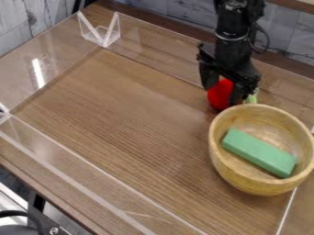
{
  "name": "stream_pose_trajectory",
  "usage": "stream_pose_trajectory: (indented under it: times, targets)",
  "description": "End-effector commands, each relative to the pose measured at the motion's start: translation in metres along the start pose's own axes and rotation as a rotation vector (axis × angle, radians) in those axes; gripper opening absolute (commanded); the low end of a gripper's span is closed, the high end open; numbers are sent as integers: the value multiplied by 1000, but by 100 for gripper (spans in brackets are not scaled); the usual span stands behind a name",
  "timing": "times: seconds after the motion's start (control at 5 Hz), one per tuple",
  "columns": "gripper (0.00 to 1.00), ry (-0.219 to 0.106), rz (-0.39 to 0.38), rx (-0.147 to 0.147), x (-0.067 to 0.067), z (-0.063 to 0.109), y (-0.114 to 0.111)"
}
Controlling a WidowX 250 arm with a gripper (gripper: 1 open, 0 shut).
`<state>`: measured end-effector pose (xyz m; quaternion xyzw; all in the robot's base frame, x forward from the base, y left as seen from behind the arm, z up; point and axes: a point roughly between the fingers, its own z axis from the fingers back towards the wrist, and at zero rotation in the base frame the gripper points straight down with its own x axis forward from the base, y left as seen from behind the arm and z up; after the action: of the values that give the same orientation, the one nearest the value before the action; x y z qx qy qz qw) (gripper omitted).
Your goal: Move the red fruit to the left side of the table
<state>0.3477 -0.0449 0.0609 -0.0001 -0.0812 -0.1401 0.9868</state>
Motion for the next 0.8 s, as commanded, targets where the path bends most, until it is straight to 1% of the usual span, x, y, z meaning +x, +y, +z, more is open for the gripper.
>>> stream_pose_trajectory:
  times: [0.0,0.2,0.4,0.6]
  targets:
    - [100,-83,2,14,7,26,2]
    - [0,-79,7,14,6,24,3]
    - [0,-98,25,22,6,38,8]
    - [0,-156,51,37,7,69,14]
